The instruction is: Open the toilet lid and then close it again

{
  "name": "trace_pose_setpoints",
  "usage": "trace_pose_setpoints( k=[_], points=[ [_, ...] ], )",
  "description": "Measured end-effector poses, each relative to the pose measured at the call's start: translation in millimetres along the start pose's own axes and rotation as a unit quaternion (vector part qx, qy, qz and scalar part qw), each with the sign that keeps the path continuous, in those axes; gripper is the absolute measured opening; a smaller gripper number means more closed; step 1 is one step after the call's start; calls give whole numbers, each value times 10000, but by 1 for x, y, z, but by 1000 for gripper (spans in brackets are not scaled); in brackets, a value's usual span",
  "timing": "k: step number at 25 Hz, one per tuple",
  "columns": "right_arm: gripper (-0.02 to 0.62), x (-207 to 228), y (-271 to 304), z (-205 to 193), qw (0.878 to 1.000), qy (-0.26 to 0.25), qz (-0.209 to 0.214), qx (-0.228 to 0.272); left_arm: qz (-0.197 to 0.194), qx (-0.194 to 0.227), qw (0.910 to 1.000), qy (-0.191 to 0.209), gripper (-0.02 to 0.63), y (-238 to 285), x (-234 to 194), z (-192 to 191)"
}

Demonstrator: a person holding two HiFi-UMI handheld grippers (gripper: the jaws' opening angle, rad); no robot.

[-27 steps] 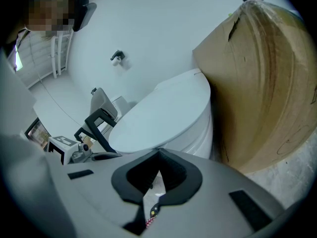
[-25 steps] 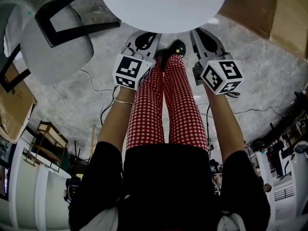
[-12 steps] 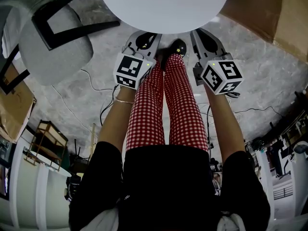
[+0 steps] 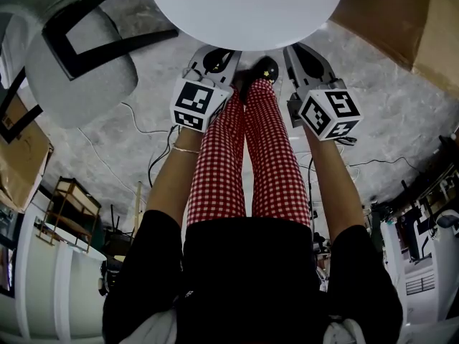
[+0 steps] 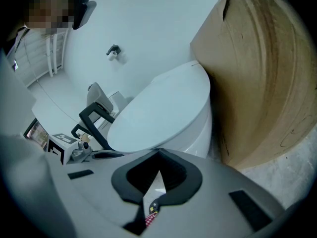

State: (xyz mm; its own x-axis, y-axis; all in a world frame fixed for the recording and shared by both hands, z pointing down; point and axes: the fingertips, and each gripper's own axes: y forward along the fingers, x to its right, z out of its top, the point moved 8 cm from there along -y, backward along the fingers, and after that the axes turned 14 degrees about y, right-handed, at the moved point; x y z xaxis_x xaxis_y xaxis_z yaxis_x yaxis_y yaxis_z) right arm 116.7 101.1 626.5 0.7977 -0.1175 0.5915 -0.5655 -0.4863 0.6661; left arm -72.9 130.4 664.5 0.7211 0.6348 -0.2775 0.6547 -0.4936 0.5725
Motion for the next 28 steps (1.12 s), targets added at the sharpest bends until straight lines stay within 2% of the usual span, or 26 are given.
trace_pose_setpoints(
  k=[28],
  points=[
    [18, 10, 14, -8, 9999, 79, -101, -78, -24, -167, 9999, -35, 4, 12, -7, -12]
  ],
)
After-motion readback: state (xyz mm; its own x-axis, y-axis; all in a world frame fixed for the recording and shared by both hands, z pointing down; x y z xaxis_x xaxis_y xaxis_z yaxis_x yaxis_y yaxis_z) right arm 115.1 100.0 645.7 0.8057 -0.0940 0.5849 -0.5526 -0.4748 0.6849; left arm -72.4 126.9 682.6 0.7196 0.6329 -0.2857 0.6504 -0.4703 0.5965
